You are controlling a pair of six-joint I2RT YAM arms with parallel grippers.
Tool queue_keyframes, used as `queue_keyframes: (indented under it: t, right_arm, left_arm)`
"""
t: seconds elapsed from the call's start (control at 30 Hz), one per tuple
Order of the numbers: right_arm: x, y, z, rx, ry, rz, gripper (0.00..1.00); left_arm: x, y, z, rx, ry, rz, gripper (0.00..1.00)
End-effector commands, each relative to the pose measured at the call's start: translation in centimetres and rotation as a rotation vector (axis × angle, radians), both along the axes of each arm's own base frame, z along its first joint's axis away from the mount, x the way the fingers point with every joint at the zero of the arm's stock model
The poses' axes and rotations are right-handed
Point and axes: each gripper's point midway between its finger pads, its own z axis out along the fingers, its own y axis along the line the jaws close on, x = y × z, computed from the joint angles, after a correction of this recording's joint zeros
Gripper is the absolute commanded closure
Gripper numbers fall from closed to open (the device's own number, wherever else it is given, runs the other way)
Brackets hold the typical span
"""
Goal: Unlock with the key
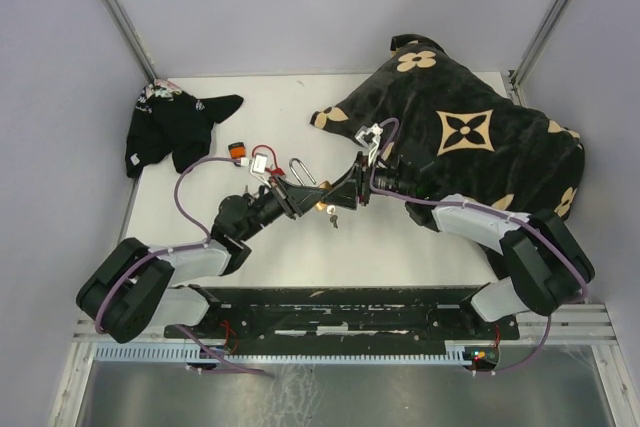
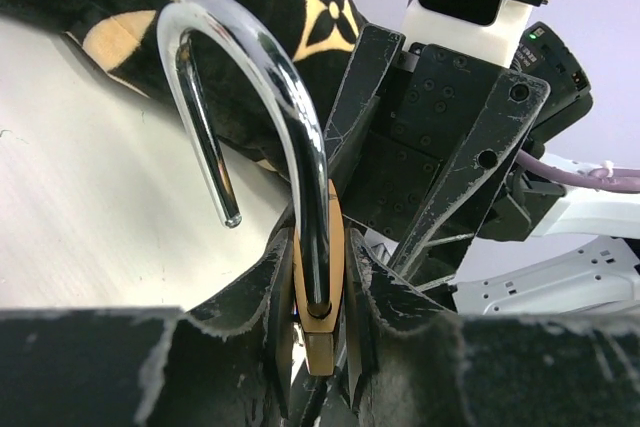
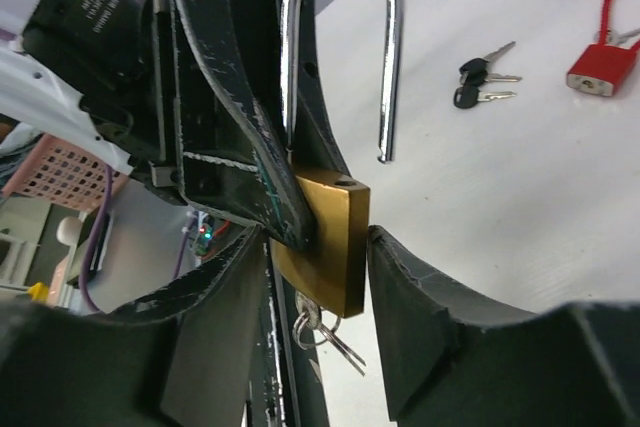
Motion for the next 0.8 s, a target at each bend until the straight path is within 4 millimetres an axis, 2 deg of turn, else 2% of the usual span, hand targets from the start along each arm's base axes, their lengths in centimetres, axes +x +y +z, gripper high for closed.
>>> queue_keyframes:
  t: [0.0, 0.1, 0.3, 0.57, 0.77]
  right_arm:
    - [-0.8, 0.6, 3.0, 0.125, -0.032, 0.084, 0.50]
    - [-1.0, 0.7, 2.8, 0.133, -0.016, 0.107, 0.54]
    - [-1.5, 0.5, 2.7, 0.160, -0.001, 0.150, 0.55]
    - [-2.0, 0.7, 3.5, 0.196, 0.009, 0.194, 0.61]
    - [-1.9, 0.7, 3.3, 0.192, 0.035, 0.194, 0.58]
  left_arm:
    - [-0.7, 0.3, 5.7, -0.194, -0.126, -0.014, 0.97]
    - [-0.7, 0.5, 5.9, -0.209, -0.125, -0.008, 0.97]
    - [-0.6, 1.2, 6.2, -0.221, -0.126, 0.022, 0.97]
    - [-0.9, 1.2, 7.2, -0.237, -0.152, 0.009, 0.97]
    - [-1.2, 1.5, 7.7, -0.240, -0.180, 0.015, 0.97]
